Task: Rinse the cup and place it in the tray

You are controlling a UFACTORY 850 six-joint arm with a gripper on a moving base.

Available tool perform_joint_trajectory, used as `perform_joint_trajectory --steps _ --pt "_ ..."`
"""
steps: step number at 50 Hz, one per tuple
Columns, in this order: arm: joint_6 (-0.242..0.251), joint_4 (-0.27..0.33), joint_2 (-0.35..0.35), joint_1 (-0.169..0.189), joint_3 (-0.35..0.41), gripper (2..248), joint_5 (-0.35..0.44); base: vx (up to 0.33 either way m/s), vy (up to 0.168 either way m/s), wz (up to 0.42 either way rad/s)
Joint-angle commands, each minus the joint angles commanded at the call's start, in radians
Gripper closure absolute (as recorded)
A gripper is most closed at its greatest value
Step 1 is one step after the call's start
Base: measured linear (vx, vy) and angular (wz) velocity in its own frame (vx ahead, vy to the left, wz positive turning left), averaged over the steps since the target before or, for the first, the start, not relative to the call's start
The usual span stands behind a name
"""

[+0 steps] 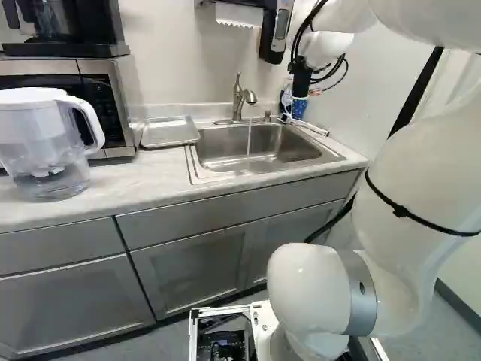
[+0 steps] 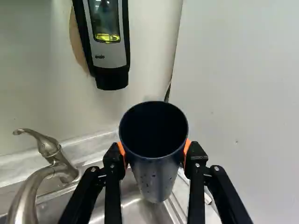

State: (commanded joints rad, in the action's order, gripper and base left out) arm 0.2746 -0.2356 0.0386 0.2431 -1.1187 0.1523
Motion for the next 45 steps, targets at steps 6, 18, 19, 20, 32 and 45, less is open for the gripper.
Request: perform_joint_trajectory --steps 6,18,19,20,32,45 --pt "-0.063 0.048 -0.002 0.004 -0.002 124 -0.020 0.000 0.000 0.000" --pt "-0.189 0.147 -0.003 0.007 -0.003 124 -0.045 0.000 0.000 0.000" --pt "-0.200 0.155 -0.003 0.007 -0.003 124 -0.046 0.000 0.000 0.000" --pt "-0.210 0.163 -0.003 0.007 -0.003 124 -0.046 0.000 0.000 0.000" --pt "-0.326 0.255 -0.003 0.007 -0.003 124 -0.046 0.000 0.000 0.000" --pt "-0.326 0.354 -0.003 0.007 -0.003 124 -0.046 0.000 0.000 0.000"
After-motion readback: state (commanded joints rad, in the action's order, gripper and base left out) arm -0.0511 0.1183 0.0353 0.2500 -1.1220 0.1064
